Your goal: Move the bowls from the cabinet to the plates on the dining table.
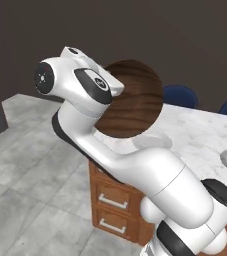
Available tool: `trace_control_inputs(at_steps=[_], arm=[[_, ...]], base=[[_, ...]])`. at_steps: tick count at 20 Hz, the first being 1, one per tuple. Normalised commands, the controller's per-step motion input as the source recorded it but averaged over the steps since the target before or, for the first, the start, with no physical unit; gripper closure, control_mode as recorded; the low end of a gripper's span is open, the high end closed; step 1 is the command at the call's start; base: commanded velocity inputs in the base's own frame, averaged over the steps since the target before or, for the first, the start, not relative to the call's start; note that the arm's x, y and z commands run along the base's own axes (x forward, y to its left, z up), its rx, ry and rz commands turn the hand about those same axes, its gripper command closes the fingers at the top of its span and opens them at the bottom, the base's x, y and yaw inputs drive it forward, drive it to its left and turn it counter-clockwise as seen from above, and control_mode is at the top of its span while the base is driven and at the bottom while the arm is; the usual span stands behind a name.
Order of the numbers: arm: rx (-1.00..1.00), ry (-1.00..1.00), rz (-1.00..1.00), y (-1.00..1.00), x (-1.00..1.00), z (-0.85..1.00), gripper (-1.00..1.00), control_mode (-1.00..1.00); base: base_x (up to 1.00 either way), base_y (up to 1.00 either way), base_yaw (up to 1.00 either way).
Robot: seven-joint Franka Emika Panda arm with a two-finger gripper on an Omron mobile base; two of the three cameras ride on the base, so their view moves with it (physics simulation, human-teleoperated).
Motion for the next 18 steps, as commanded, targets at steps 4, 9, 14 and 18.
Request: trace_control_inputs(at_steps=[4, 9, 14, 18], arm=[[0.00, 0.00, 0.00, 0.00, 0.00, 0.00, 1.00, 1.00], [0.00, 0.00, 0.00, 0.00, 0.00, 0.00, 1.00, 1.00], [0.00, 0.00, 0.00, 0.00, 0.00, 0.00, 1.00, 1.00], [0.00, 0.00, 0.00, 0.00, 0.00, 0.00, 1.00, 1.00]], base=[[0.62, 0.07, 0.03], [0.62, 0.00, 0.04], [0.31, -0.01, -0.13], [0.00, 0.00, -0.25]])
